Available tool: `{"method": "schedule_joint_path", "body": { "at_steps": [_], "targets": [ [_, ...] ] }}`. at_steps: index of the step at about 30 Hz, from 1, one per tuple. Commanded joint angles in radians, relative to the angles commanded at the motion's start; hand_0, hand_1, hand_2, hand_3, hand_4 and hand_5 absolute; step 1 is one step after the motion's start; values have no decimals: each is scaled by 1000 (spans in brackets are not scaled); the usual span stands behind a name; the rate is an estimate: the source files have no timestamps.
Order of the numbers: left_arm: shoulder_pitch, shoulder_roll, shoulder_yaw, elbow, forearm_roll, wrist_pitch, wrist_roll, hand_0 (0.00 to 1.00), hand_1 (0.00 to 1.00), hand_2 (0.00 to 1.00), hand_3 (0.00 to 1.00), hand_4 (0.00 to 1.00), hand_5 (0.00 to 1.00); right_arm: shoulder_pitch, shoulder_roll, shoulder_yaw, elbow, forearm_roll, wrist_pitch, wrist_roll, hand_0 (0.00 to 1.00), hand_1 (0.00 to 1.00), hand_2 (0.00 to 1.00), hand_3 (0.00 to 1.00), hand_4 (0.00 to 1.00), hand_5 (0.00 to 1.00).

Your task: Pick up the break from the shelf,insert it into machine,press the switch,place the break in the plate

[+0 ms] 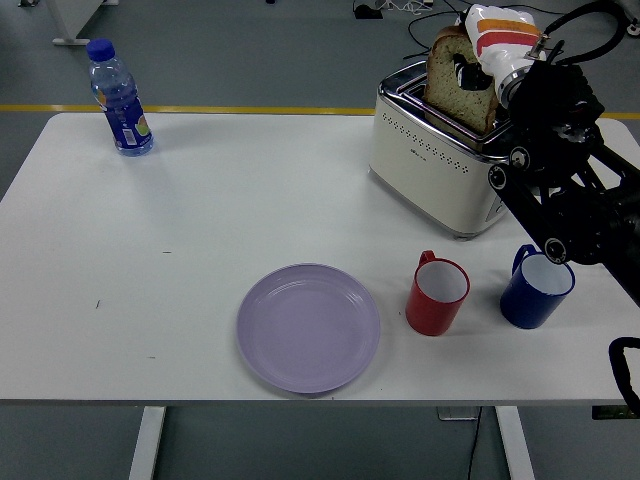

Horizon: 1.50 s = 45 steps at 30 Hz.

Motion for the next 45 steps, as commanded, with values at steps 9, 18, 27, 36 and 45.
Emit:
{"method": "schedule_joint_path", "body": {
  "at_steps": [9,18,27,36,45],
  "targets": [
    [0,0,-5,0,4,1,1,686,601,657,683,436,998,2,8,4,-20,-11,60,-6,292,373,465,533,484,2],
    [-1,3,24,0,-29,2,-4,687,601,656,681,437,998,3,8,9,-22,-5,128,7,542,566,667,742,646,71],
    [0,3,27,0,-32,1,-5,686,601,656,682,439,998,-6,2,14,-19,7,136,15,849,778,936,998,767,97],
    [4,1,18,0,-22,1,-2,685,601,657,680,437,998,-16,-15,28,2,13,136,6,883,819,977,998,793,119],
    [8,0,9,0,-13,1,1,685,603,658,680,434,998,-18,-50,64,60,38,141,5,883,818,977,998,793,122]
  ]
}}
